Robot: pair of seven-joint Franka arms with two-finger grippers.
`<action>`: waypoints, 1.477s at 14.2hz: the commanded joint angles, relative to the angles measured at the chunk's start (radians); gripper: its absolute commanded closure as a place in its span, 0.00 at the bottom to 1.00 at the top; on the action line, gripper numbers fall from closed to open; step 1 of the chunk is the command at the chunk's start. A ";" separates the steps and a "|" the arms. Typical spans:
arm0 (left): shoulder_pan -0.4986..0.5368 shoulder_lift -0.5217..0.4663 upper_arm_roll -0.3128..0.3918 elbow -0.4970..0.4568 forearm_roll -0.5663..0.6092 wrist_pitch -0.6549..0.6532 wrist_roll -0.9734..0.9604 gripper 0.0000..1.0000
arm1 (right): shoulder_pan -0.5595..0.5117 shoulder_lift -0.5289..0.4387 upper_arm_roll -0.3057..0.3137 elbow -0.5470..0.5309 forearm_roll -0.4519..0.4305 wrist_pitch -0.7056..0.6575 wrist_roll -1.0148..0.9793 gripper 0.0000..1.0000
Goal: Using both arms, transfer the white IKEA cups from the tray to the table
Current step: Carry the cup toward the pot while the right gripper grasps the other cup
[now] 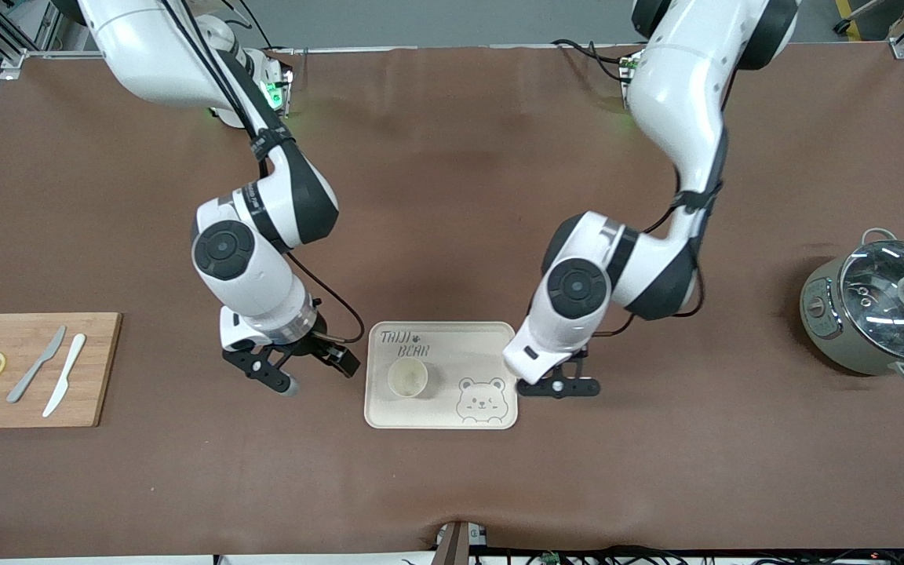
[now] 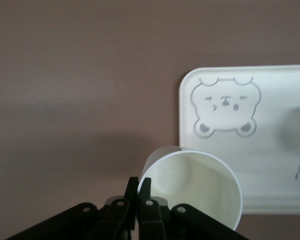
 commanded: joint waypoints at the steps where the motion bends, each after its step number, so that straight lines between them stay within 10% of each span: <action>1: 0.034 -0.102 0.002 -0.060 -0.007 -0.082 0.085 1.00 | 0.029 0.072 -0.009 0.083 0.005 -0.006 0.002 0.00; 9: 0.301 -0.544 -0.020 -0.703 -0.115 0.160 0.551 1.00 | 0.076 0.118 -0.011 0.088 0.001 0.031 0.003 0.00; 14: 0.358 -0.543 -0.021 -0.922 -0.140 0.453 0.719 1.00 | 0.095 0.155 -0.014 0.088 -0.004 0.075 0.003 0.00; 21: 0.347 -0.426 -0.030 -0.948 -0.140 0.638 0.719 1.00 | 0.101 0.210 -0.017 0.090 -0.014 0.150 0.005 0.00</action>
